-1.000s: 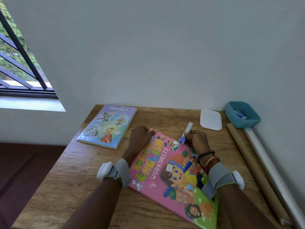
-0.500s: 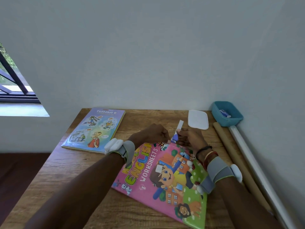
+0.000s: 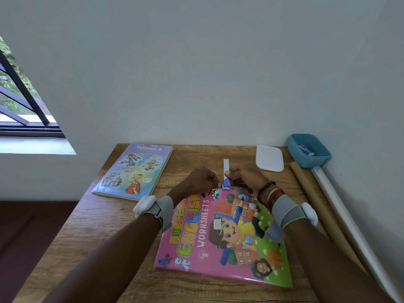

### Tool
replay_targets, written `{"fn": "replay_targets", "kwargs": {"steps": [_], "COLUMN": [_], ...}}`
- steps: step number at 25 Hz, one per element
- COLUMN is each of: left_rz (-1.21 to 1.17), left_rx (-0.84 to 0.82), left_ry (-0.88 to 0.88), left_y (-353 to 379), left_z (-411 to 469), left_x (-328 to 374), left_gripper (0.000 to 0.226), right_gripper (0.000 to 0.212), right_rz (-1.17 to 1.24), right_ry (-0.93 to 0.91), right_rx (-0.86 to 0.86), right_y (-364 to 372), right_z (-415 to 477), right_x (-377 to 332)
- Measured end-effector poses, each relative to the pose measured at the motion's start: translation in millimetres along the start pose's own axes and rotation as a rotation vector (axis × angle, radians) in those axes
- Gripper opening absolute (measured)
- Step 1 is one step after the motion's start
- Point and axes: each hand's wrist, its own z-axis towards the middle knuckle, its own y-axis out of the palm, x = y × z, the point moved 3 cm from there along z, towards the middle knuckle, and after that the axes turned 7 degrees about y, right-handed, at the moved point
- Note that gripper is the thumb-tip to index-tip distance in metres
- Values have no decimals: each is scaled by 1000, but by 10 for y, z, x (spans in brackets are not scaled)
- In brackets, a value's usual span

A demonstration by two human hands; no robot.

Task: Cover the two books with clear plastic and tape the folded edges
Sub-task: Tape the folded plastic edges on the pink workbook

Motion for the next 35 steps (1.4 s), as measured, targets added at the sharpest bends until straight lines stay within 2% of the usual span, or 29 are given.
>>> {"fn": "replay_targets", "kwargs": {"steps": [3, 5, 9, 14, 15, 17, 20, 22, 24, 28, 32, 35], "left_rz": [-57, -67, -17, -36, -28, -28, -57, -54, -69, -134, -192, -150], "left_rx": [47, 51, 36, 33, 39, 73, 76, 1, -25, 14, 67, 3], "left_ry": [-9, -14, -31, -71, -84, -129, -219, -226, -177, -102, -59, -9], "left_y": [-35, -48, -39, -9, -5, -18, -93, -143, -127, 118, 304, 359], "left_z": [-69, -80, -84, -97, -100, -136, -251, -289, -219, 129, 381, 471], "left_x": [-25, -25, -12, -1, -5, -46, -185, -195, -86, 312, 572, 632], "left_gripper": [22, 22, 22, 21, 21, 21, 28, 35, 41, 40, 29, 28], "right_gripper": [6, 6, 11, 19, 16, 16, 4, 11, 22, 9, 10, 8], "right_rz": [126, 111, -147, -413, -396, -216, 54, 181, 244, 308, 342, 407], "right_ry": [16, 34, 40, -31, -42, -51, -139, -136, -67, -29, -32, -34], "right_rx": [101, 99, -42, -42, -37, 2, 282, 477, 570, 559, 502, 536], "right_y": [23, 23, 62, 104, 125, 123, -160, -457, -671, -728, -785, -828], "right_z": [94, 158, 198, 177, 150, 103, 70, 75, 80, -1, 1, -42], "right_x": [-37, -9, 59, 38, 36, 27, 38, 159, 332, 438, 408, 396]}}
